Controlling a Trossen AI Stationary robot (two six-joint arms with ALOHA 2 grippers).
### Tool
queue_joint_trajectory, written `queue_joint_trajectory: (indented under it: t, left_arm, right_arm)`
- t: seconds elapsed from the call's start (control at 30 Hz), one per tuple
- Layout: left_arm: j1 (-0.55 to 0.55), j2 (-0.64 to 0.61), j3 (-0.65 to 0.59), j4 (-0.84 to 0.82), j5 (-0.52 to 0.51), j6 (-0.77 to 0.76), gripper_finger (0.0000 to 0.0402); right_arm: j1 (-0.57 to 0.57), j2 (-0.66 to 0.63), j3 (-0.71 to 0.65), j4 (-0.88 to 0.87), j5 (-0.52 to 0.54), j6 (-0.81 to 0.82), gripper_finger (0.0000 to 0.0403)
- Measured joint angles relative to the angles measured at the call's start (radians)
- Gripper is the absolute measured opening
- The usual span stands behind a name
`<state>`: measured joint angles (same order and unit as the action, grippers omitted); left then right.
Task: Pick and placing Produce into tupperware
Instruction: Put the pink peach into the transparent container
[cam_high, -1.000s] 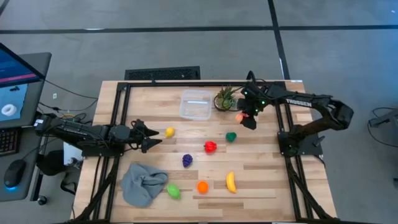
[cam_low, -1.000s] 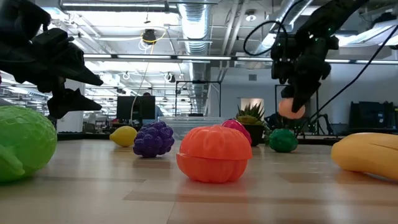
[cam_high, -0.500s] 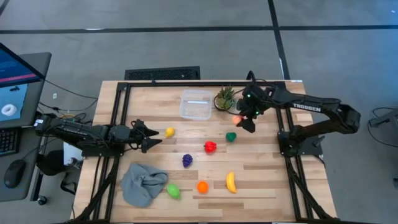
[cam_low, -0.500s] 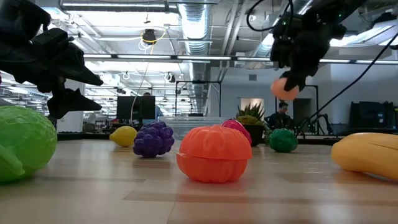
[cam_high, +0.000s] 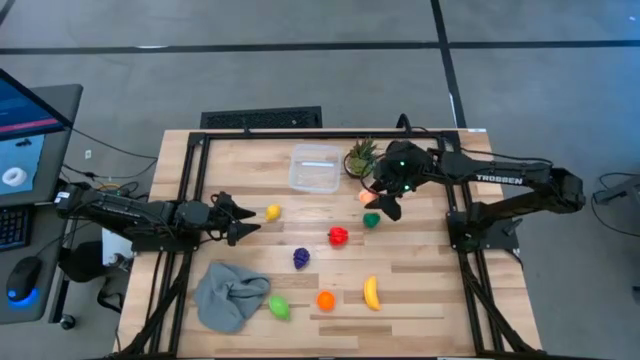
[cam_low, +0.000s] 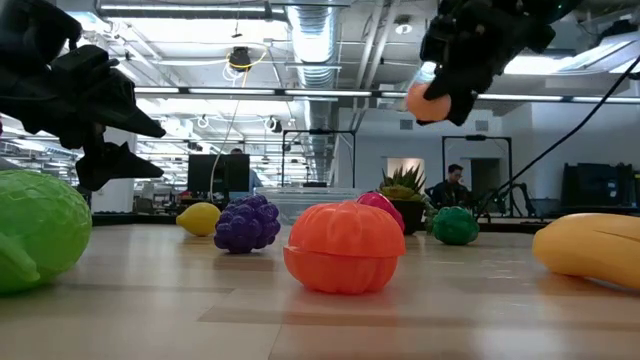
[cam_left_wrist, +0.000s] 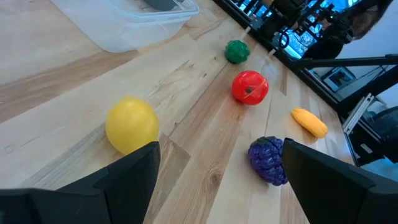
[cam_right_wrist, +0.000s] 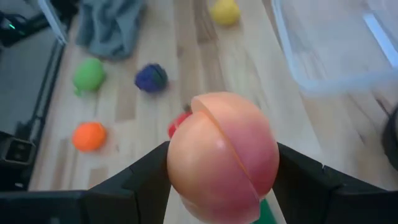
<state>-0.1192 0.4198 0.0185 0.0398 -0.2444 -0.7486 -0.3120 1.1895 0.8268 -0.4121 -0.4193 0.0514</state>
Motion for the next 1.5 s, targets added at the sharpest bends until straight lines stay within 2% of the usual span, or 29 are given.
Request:
queue_joint_trajectory:
  t: [0.4, 0.8, 1.27, 1.5]
  left_arm:
    - [0.0, 0.0, 0.0, -0.005, 0.032, 0.001, 0.0323]
    - [0.0, 0.0, 0.0, -0.005, 0.036, 0.029, 0.0323]
    - [0.0, 0.0, 0.0, -0.005, 0.039, 0.033, 0.0323]
    - [0.0, 0.0, 0.0, -0.006, 0.04, 0.032, 0.0323]
  right_arm:
    - [0.109, 0.002, 0.0, 0.176, 0.178, 0.111, 0.0261]
    - [0.168, 0.034, 0.0, 0.331, 0.494, 0.143, 0.0261]
    - [0.211, 0.312, 0.002, 0.664, 0.619, 0.188, 0.0261]
    - [0.211, 0.428, 0.116, 0.645, 0.72, 0.187, 0.0261]
